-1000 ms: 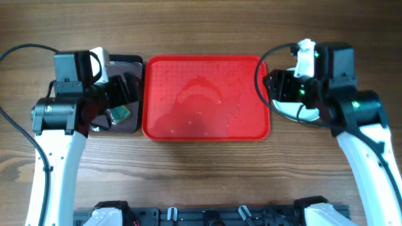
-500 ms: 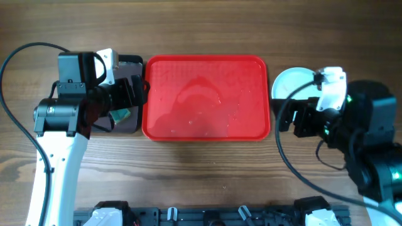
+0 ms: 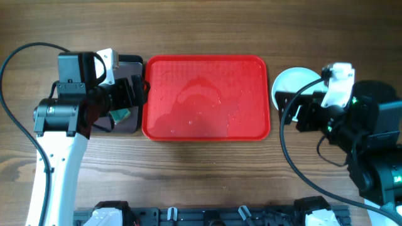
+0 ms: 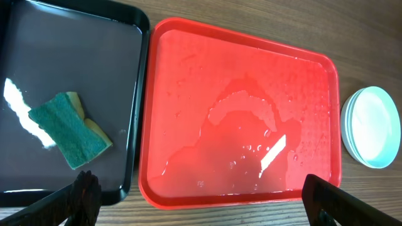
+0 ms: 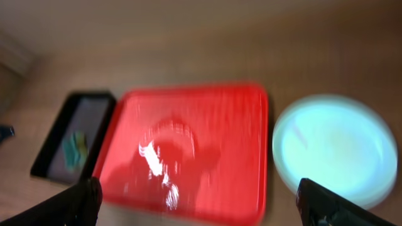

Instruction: Clean dirty plates on tray and stack at the side

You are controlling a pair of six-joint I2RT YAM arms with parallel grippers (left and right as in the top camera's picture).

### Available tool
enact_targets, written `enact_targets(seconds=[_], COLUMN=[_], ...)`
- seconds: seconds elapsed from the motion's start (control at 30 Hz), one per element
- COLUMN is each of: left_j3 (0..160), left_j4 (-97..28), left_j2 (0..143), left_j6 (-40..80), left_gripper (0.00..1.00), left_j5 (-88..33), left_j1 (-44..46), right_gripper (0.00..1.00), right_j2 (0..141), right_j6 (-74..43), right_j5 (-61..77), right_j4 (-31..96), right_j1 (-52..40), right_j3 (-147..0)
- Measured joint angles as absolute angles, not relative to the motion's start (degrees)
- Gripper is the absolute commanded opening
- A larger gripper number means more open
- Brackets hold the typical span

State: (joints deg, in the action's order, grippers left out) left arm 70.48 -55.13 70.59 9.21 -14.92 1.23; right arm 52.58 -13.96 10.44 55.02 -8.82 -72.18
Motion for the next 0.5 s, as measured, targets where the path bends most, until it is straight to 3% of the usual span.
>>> enact_targets(seconds=[0.17,0.5], left_j3=[70.48,70.48], left_j4=[-55.13,-55.29], left_j2=[70.59,70.59], left_j6=[9.21,9.15], left_gripper=[1.00,1.00], left_j5=[-14.92,-14.94], left_j1=[1.23,1.23], right_gripper=[1.00,0.99], right_j2=[48.77,26.20], right_j6=[-9.30,-6.74], right_j5=[9.98,11.14], right_j4=[43.22,10.83], right_j1=[-8.82,-8.82], right_j3=[-65.39,-29.78])
